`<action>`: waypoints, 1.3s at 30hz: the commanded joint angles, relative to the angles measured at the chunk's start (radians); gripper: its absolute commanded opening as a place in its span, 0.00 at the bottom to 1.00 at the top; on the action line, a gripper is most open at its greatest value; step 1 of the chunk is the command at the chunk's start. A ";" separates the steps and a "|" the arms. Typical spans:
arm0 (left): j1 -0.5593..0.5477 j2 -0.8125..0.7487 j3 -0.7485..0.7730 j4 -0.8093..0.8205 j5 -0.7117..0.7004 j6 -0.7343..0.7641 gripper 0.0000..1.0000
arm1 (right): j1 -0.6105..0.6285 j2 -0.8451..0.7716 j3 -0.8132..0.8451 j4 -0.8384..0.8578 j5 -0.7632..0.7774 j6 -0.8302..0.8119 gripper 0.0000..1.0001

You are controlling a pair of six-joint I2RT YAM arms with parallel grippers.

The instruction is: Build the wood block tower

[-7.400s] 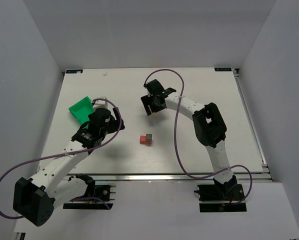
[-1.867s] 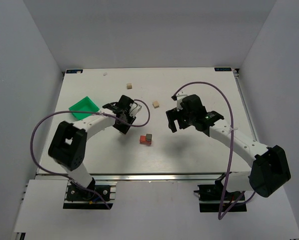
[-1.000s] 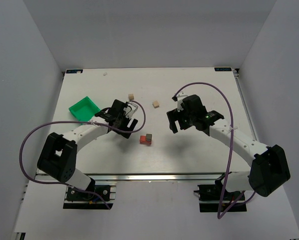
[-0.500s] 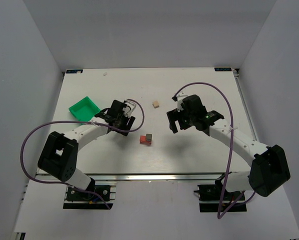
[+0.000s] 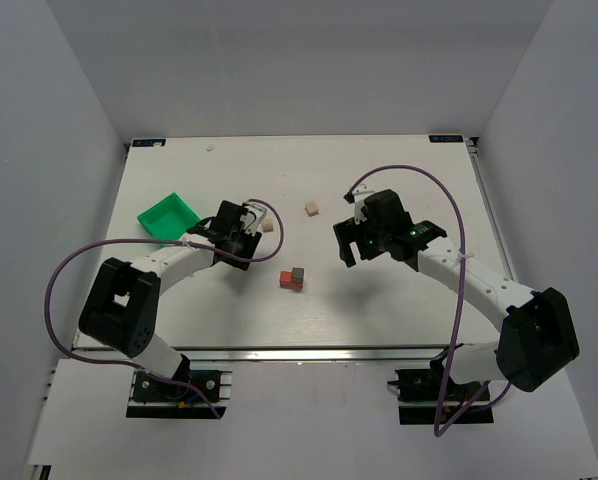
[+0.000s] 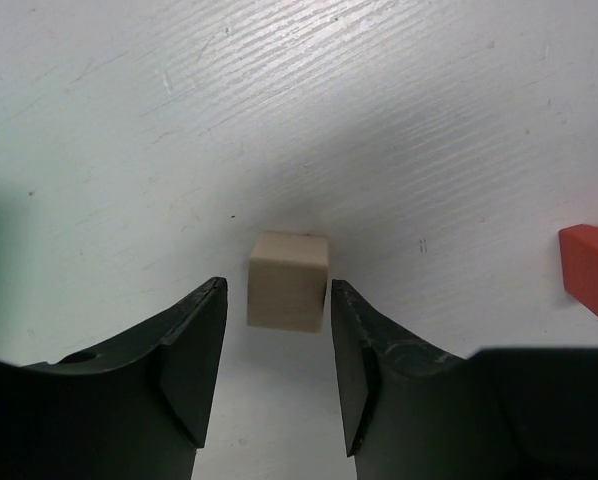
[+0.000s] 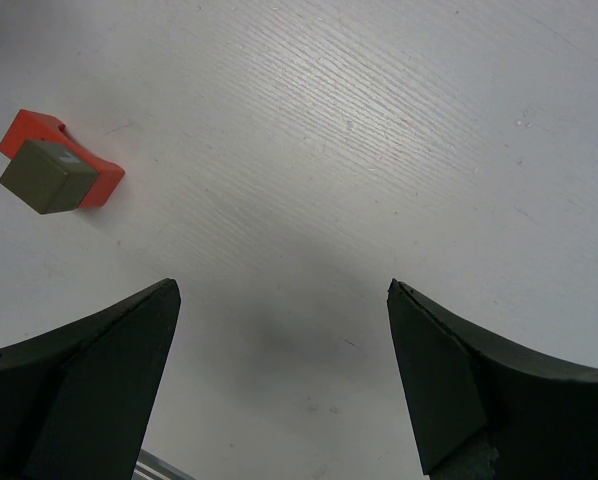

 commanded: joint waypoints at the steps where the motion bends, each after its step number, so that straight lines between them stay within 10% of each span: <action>1: 0.005 0.005 -0.005 0.026 0.047 0.002 0.56 | -0.006 -0.002 0.043 -0.001 0.015 0.006 0.89; 9: 0.008 0.003 -0.012 0.028 0.058 0.004 0.43 | -0.006 -0.011 0.043 -0.003 0.009 0.008 0.89; 16: 0.001 -0.030 0.014 0.028 0.140 0.072 0.09 | -0.001 -0.021 0.039 0.002 -0.008 -0.009 0.89; 23: -0.022 -0.084 0.158 -0.041 0.513 0.451 0.04 | 0.000 -0.056 0.016 0.031 -0.017 -0.043 0.90; 39: -0.021 0.079 0.578 -0.535 0.593 0.967 0.00 | -0.003 -0.008 0.043 0.016 0.073 -0.095 0.90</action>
